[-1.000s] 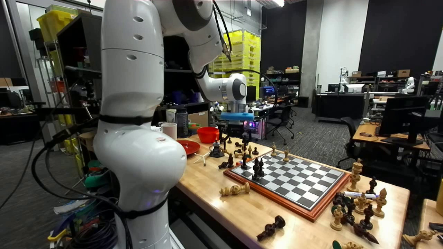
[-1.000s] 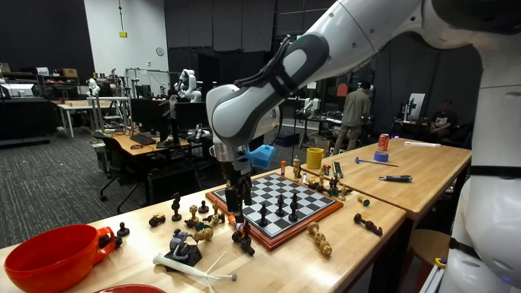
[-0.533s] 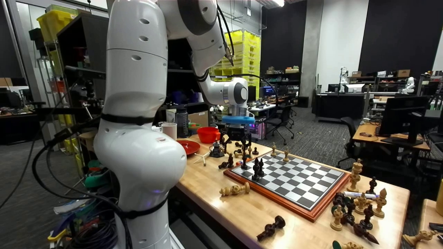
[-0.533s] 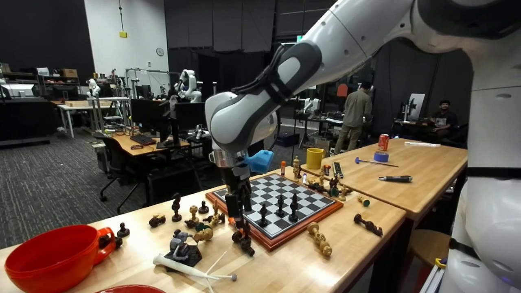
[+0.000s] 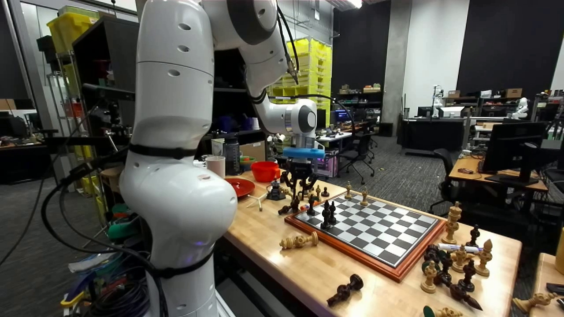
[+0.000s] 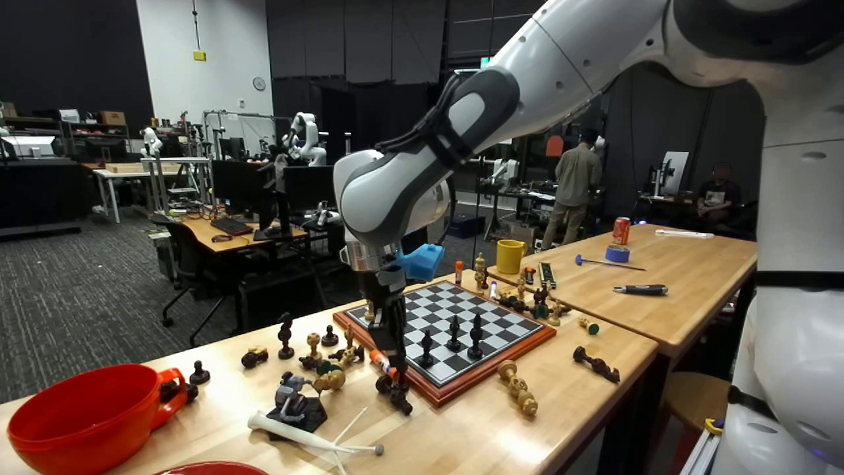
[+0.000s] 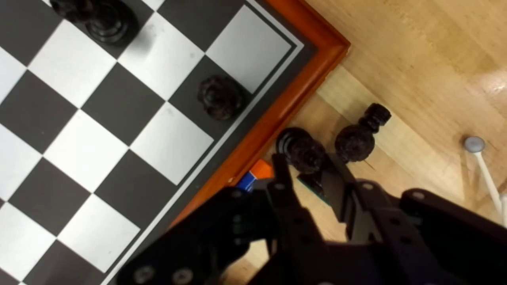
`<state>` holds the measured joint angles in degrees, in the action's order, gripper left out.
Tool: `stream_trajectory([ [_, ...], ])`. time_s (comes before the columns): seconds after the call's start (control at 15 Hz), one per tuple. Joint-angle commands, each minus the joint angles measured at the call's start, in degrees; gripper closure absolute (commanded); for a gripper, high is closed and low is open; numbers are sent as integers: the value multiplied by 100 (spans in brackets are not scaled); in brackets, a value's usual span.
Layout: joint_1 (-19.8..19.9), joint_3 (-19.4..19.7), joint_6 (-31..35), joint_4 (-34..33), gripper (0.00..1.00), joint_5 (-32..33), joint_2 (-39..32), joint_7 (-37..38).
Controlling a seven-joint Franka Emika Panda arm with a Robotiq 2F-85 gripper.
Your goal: Move one piece to the chess board
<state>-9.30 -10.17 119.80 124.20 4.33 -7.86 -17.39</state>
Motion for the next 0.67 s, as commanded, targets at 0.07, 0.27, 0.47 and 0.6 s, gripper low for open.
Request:
stream_trajectory([
  [0.07, 23, -14, -133, -28, 100, -72, 74, -58],
  [0.27, 1, -38, -168, -79, 97, -68, 88, -82],
  [0.47, -28, -75, -207, -137, 97, -68, 184, -111],
  [0.6, -50, -112, -284, -209, 97, -49, 292, -119],
])
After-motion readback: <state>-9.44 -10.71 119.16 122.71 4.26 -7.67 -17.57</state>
